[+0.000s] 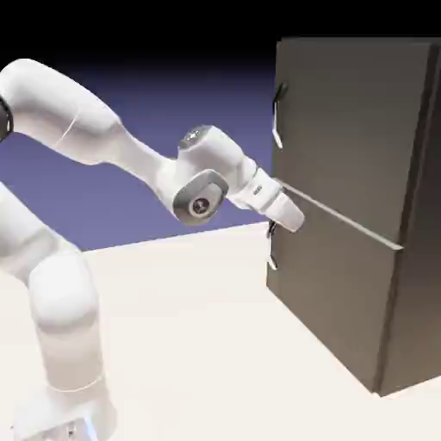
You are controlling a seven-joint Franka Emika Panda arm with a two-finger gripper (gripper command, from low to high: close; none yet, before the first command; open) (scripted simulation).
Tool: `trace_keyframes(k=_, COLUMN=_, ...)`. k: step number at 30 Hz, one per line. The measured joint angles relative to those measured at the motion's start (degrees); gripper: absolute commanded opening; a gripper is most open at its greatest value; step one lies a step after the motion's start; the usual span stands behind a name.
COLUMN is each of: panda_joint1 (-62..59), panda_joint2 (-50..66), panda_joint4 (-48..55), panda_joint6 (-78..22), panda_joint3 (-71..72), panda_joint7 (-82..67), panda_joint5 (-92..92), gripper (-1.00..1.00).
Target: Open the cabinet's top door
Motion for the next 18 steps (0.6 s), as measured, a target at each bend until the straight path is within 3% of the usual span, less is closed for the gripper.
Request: trace_keyframes(k=18, panda_joint1=-22.8, panda_joint2=-11.3, panda_joint4=16.7, panda_joint6=3.4, panda_joint3=28.8, panda_joint7=44.9, panda_joint5=44.6, gripper=0.0)
